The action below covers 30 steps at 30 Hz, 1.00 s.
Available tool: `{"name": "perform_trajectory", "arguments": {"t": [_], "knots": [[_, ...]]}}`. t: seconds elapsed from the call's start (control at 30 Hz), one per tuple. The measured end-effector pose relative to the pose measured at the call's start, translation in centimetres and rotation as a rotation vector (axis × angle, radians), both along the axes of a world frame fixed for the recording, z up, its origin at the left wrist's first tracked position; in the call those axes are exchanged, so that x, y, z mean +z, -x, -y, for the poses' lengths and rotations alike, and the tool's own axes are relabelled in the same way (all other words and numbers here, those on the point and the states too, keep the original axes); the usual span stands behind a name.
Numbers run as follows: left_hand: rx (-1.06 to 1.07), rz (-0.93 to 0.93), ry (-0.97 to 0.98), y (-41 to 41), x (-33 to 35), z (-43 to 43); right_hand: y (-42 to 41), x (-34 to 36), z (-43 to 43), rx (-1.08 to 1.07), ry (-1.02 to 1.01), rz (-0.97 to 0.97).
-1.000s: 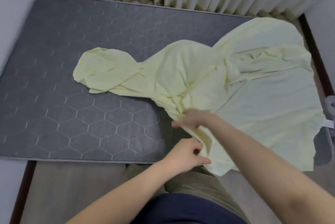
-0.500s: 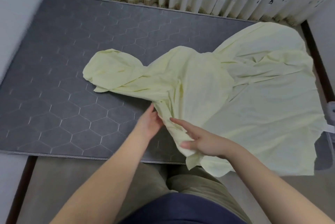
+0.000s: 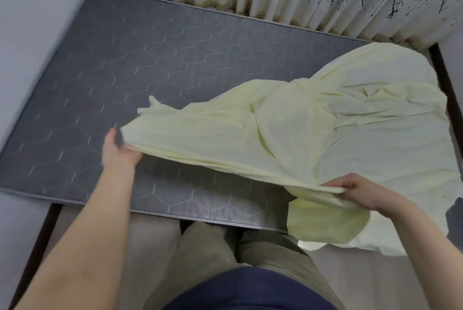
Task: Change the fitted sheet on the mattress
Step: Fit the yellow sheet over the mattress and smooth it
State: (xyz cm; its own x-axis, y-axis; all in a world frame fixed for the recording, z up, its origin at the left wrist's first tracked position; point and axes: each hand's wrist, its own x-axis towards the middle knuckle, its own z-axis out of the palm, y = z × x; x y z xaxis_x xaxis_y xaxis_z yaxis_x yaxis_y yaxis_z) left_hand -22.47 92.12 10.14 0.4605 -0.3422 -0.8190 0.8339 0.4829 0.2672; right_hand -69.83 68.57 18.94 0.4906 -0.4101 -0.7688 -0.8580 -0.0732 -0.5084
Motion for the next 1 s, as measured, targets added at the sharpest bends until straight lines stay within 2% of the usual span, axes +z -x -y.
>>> {"name": "perform_trajectory", "arguments": {"t": [0.1, 0.13, 0.2, 0.27, 0.3, 0.37, 0.43, 0.5, 0.57, 0.63, 0.67, 0.77, 0.83, 0.93, 1.0], "knots": [[-0.145, 0.364, -0.271, -2.7, 1.6, -5.4, 1.1, -2.8, 1.4, 0.147, 0.467, -0.395], [-0.193, 0.402, -0.323, -3.7, 1.8, -6.4, 1.2, -3.6, 1.3, 0.227, 0.544, -0.517], [-0.278, 0.477, -0.4, -5.3, 1.4, -7.7, 0.4, -5.4, 0.3, 0.376, 0.523, -0.686], [-0.316, 0.499, -0.428, -5.5, 2.0, -7.4, -2.3, -7.2, -1.8, 0.483, 0.425, -0.73], [-0.361, 0.508, -0.42, -4.6, 2.4, -7.2, -4.2, -8.0, -3.1, 0.511, 0.368, -0.682], [-0.522, 0.563, -0.388, -1.8, 3.6, -6.6, -9.2, -9.1, -6.4, 0.47, 0.235, -0.399], [-0.644, 0.578, -0.252, 1.8, 5.4, -6.5, -14.8, -9.4, -10.5, 0.43, 0.155, -0.078], [-0.702, 0.583, -0.085, 4.2, 7.3, -6.5, -19.9, -9.5, -14.6, 0.406, 0.185, 0.085], [-0.729, 0.608, 0.075, 5.6, 9.2, -6.7, -23.6, -9.9, -17.9, 0.383, 0.313, 0.1], [-0.707, 0.659, 0.118, 5.9, 10.3, -7.3, -25.8, -10.8, -19.1, 0.344, 0.461, 0.083], [-0.669, 0.695, 0.076, 5.6, 10.8, -7.8, -26.4, -11.0, -18.8, 0.285, 0.487, 0.089], [-0.475, 0.704, -0.127, 3.8, 10.1, -9.9, -26.3, -10.5, -16.5, -0.024, 0.322, 0.176], [-0.325, 0.57, -0.176, 2.5, 9.1, -11.7, -24.7, -9.7, -14.8, -0.012, 0.41, 0.182], [-0.145, 0.246, -0.156, 1.2, 7.1, -13.9, -21.5, -8.8, -13.3, 0.254, 0.702, 0.069], [-0.125, 0.09, -0.189, 0.9, 5.6, -15.6, -19.1, -8.9, -12.6, 0.347, 0.834, -0.041]]}}
